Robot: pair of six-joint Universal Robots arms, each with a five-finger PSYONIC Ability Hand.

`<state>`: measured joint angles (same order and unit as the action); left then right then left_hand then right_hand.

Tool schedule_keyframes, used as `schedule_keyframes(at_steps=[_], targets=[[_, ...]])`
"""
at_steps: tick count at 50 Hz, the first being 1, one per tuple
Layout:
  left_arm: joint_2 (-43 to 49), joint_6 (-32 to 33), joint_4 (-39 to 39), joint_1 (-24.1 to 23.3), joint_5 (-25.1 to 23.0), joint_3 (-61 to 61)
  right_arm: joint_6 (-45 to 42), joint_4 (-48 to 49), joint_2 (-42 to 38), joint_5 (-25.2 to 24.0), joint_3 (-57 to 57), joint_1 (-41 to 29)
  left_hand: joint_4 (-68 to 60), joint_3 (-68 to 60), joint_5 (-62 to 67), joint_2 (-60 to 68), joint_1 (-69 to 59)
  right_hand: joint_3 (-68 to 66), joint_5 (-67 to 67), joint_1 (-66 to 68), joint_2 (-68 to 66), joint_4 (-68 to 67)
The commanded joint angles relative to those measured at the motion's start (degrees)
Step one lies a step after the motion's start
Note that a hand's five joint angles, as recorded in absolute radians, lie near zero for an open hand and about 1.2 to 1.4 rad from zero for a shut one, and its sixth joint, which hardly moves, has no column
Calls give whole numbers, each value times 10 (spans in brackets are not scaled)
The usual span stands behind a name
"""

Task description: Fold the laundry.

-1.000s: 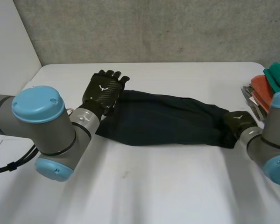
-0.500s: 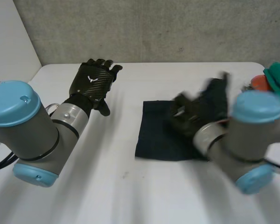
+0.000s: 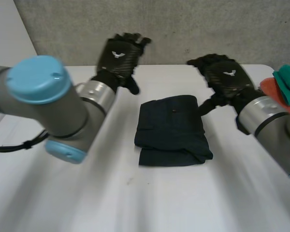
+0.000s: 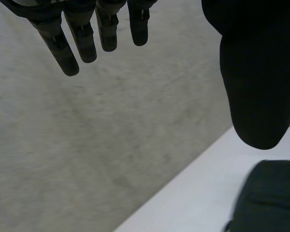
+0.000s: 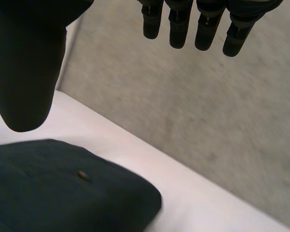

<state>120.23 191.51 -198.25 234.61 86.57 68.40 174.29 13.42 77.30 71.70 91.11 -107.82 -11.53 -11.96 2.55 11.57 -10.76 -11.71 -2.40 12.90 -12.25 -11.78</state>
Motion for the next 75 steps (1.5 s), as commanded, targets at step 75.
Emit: schedule_keyframes(at_steps=[75], targets=[[-46,-88,255,31,-304,-91,-208,297,-242,219,78,-148,0,4,-10,0,-8,17,24,-29,23,18]])
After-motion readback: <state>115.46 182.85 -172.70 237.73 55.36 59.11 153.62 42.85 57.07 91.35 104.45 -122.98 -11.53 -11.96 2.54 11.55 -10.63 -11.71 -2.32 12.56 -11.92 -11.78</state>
